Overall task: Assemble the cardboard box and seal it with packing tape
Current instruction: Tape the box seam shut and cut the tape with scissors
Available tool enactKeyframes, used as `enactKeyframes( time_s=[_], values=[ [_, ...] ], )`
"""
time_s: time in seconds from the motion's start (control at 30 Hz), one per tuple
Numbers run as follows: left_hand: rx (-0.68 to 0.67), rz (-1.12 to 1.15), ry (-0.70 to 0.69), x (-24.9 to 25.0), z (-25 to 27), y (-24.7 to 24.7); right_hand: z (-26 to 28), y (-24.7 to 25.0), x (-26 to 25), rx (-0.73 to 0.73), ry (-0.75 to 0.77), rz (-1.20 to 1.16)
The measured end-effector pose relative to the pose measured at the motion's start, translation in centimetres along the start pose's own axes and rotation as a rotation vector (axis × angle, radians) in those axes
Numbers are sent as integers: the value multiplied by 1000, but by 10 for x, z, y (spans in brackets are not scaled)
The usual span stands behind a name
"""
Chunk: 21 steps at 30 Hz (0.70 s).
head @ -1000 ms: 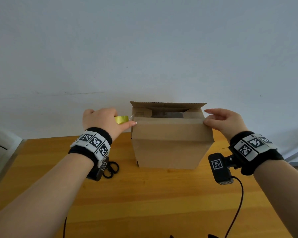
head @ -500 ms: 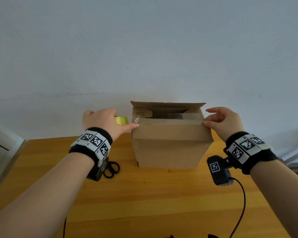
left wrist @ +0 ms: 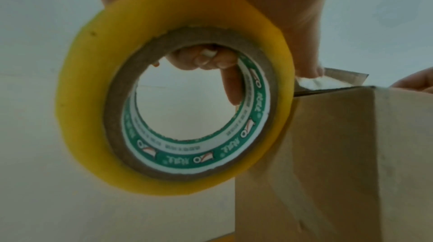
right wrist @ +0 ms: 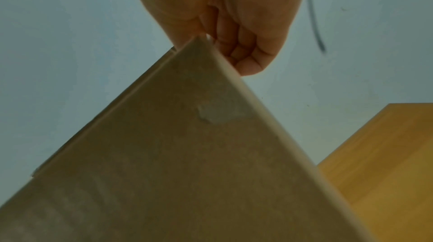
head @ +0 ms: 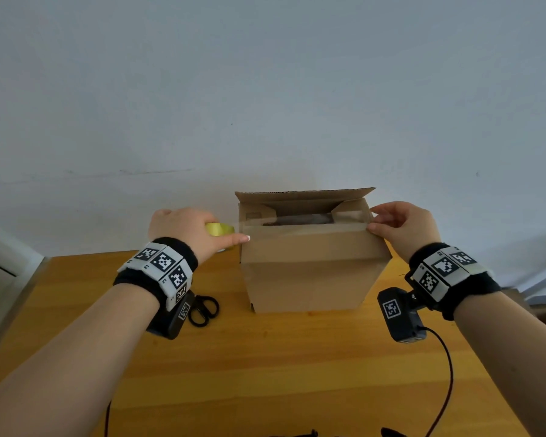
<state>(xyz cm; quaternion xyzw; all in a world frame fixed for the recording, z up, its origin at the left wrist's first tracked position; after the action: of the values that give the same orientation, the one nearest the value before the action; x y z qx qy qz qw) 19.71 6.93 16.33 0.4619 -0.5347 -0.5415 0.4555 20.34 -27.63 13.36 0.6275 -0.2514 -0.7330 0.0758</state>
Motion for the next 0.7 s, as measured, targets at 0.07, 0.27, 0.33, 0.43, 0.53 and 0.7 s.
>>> enactKeyframes(
  time_s=[0.07,0.27,0.33,0.43,0.53,0.7],
  values=[
    [16,7,-25,0,0,2,-1,0,0,0,6,13],
    [42,64,-97,1,-3,0,-1,1,1,12,12,46],
    [58,70,-111,4,-4,-2,0,1,1,21,13,54],
    [94,21,-110,9,-3,-2,1,2,2,30,7,59],
    [153,-46,-96,12,-4,6,1,3,3,33,2,56],
    [273,-176,-154,18,-8,33,0,4,4,33,-4,61]
  ],
)
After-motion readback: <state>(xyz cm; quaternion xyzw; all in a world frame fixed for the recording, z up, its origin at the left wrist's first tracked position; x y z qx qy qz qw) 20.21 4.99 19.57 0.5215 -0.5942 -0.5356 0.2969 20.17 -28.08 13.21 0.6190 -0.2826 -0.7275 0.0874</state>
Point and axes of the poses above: each hand's wrist, its own z-axis away from the middle knuckle, its own y-axis out of the back of the hand, x = y × z, the point moved 9 cm from there along -z, towards the middle knuckle, and after that the axes turned 10 degrees about -y, right-handed, at the moved point
